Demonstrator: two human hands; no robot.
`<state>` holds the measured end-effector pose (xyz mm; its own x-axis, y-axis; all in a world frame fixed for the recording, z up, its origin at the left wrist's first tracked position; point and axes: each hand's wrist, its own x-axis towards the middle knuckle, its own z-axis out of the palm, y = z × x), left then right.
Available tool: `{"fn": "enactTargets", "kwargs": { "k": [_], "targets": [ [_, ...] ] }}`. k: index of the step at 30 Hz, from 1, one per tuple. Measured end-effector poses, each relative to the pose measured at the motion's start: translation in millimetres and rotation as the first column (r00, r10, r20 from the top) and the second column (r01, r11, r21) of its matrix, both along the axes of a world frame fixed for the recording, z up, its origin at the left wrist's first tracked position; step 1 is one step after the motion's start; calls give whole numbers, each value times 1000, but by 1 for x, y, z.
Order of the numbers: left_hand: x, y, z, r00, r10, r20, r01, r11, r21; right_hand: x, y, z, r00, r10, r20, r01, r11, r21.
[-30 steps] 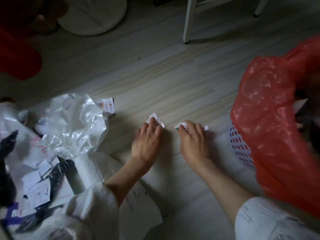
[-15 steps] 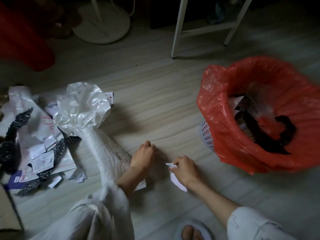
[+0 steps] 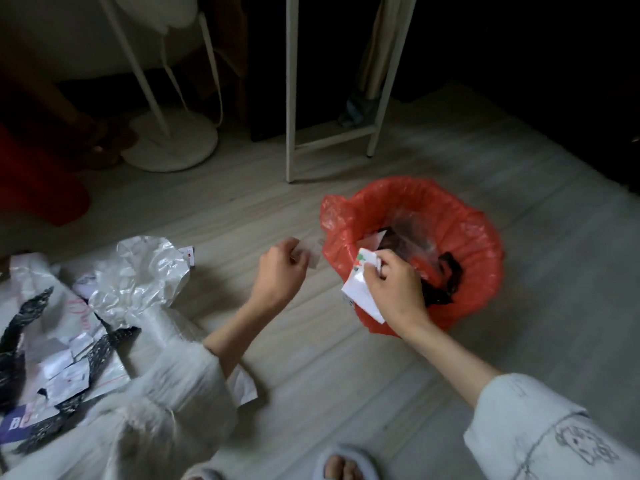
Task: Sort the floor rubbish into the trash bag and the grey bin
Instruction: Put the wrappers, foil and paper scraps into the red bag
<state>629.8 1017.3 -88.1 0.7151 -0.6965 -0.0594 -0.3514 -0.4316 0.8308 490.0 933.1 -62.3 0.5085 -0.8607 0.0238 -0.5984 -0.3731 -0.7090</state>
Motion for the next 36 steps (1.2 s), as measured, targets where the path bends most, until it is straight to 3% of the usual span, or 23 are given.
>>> {"fn": "enactTargets", "kwargs": {
  "k": [2,6,8,10,12,14,17,21,25,29,32,36],
  "targets": [
    [-8,-18,16,990,-55,-132,52,998,-22,-13,-19,10,985,-170,23,169,986,9],
    [-25,-56,37,935,-105,-340,99,994,-35,-34,-59,5,862,-491,124,459,861,220],
    [-31,-73,40,898,-100,-428,81,995,-63,-39,-70,5,813,-519,264,379,816,437],
    [-37,-83,40,873,-113,-475,85,993,-80,-41,-74,6,727,-536,428,160,740,654],
    [-39,-81,38,842,-120,-527,105,993,-60,-40,-74,8,696,-563,445,83,679,729],
    [-38,-70,40,808,-161,-567,151,986,-64,-39,-71,8,717,-564,410,111,673,732],
    [-28,-41,49,792,-187,-582,197,979,-48,-35,-56,15,834,-432,344,149,776,613],
    [-15,11,51,819,-85,-567,94,996,-14,-16,-12,21,945,-216,244,92,896,435],
    [-4,70,47,836,4,-549,9,1000,21,20,46,9,984,-19,174,-55,911,410],
    [18,130,26,863,114,-491,-83,993,84,55,95,-9,966,258,17,-244,884,399],
    [38,172,-10,882,268,-389,-214,961,175,70,111,-15,871,460,-169,-365,839,403],
    [51,206,-57,778,478,-408,-381,875,300,92,125,-41,799,524,-295,-360,810,463]
  ]
}}
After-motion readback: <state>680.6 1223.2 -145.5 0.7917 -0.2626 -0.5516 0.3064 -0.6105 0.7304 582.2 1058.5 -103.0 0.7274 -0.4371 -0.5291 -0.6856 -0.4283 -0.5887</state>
